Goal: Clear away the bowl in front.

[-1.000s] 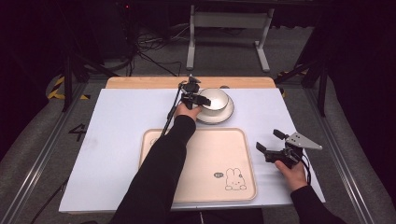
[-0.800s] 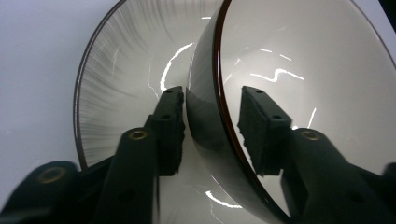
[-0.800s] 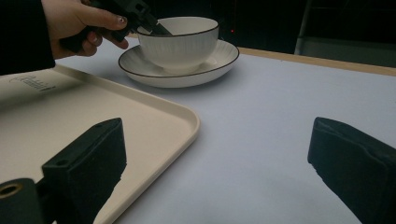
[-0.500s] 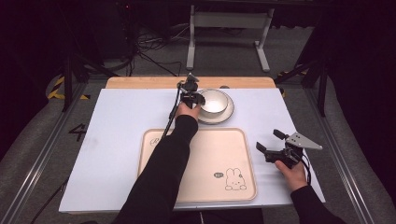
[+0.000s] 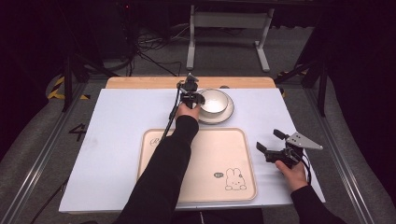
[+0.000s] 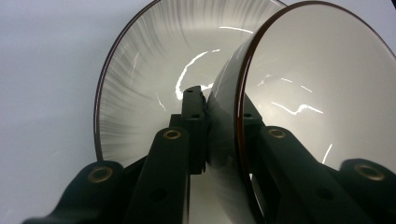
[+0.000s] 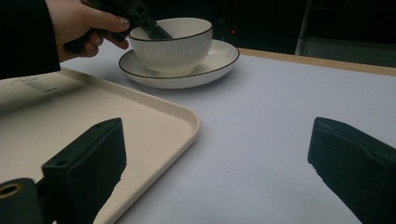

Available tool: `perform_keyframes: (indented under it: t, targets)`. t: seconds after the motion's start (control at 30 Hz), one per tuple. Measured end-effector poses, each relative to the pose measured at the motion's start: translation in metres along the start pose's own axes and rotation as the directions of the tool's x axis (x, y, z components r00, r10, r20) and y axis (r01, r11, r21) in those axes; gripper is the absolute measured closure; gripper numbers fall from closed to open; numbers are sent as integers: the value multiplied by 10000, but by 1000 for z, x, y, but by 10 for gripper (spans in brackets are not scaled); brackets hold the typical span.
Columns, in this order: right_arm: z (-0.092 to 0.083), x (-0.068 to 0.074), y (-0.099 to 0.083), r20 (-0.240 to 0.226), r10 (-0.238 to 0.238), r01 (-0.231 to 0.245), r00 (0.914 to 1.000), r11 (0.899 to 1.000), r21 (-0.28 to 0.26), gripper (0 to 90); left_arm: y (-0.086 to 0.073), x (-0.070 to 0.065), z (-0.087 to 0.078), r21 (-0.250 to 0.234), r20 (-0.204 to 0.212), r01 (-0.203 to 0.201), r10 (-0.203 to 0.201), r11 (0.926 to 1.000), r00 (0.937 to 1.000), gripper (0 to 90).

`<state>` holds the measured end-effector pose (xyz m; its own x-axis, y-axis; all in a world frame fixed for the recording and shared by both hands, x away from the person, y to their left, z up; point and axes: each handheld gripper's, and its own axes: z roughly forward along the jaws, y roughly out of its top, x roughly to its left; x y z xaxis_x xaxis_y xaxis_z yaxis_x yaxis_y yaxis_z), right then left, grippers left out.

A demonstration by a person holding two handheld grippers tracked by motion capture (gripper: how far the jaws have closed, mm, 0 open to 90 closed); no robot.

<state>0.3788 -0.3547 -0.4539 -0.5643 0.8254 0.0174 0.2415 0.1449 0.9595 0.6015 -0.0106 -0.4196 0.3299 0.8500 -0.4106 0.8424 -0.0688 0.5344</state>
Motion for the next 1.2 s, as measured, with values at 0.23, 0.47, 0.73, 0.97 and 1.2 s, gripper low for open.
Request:
perform_keyframes:
  t: [0.23,0.47,0.73,0.97,1.2]
  targets:
    - [0,0,0,2,20,-20,10000,10000,4,49,2,1,-7,-66,27,-35,36,10000,10000,807]
    - [0,0,0,-1,10,-10,10000,10000,15,49,6,-2,-20,-262,287,-230,238,9994,9993,806]
    - [0,0,0,0,10,-10,10000,10000,10,49,11,0,-39,-405,324,-402,415,9984,9986,806]
    - [0,0,0,5,14,-14,10000,10000,17,50,14,0,-51,-475,395,-520,539,9975,9978,806]
    - [0,0,0,5,19,-19,10000,10000,18,49,14,-4,-64,-426,218,-1122,1131,9928,9933,806]
